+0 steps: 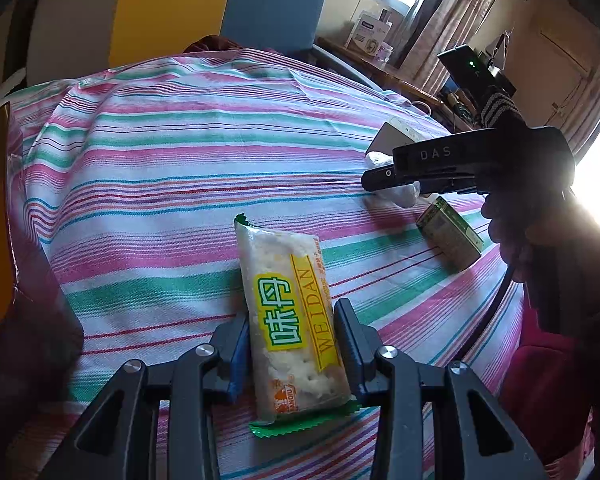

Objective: Organize objects
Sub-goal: 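Grasp the clear plastic bundle with the right gripper while the left gripper holds the cracker packet, then carry the cracker packet into the tray and open the left gripper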

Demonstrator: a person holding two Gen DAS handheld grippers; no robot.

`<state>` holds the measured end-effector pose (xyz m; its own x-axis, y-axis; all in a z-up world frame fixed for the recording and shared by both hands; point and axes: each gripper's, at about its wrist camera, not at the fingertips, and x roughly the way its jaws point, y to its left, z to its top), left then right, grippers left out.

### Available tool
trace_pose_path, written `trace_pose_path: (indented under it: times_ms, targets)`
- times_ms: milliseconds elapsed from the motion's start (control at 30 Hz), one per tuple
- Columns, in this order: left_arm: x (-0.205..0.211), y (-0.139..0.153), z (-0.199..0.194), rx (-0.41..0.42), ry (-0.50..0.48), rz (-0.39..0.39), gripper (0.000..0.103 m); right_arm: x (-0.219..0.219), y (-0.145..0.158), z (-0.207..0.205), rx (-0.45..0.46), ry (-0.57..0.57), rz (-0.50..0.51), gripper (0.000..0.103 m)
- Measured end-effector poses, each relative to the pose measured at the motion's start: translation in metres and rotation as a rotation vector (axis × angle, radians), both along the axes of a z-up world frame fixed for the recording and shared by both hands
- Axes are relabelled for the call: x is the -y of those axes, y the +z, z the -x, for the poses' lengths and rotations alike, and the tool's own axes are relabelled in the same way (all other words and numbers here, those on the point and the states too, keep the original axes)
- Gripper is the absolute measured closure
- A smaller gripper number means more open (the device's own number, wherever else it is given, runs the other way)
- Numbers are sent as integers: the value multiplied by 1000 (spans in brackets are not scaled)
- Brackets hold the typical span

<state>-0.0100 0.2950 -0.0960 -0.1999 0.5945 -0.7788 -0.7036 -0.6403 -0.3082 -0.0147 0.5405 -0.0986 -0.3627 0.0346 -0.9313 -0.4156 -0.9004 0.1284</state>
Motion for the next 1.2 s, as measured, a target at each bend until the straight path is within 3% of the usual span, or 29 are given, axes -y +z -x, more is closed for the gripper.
trace_pose_path:
  times_ms: [233,267,300,433,567,1200]
  targets:
    - [-1,0,-2,-10,2,4,63,2,-1,2,-5,3,-14,47]
    - [-1,0,-2,-14,1,7,63,5,1,3,-6,12,-25,66]
    - [-1,0,-3,-16,1,10,63,9,2,1,-4,29,-42,68]
    - [-1,-1,-2,-15,3,11,63,17,-1,2,4,75,-58,67]
    - [-1,-1,-2,-15,4,10,63,6,-2,-2,-14,29,25,66]
    - [-1,1,-5,-31,1,14,63,26,-6,-5,5,113,-87,64]
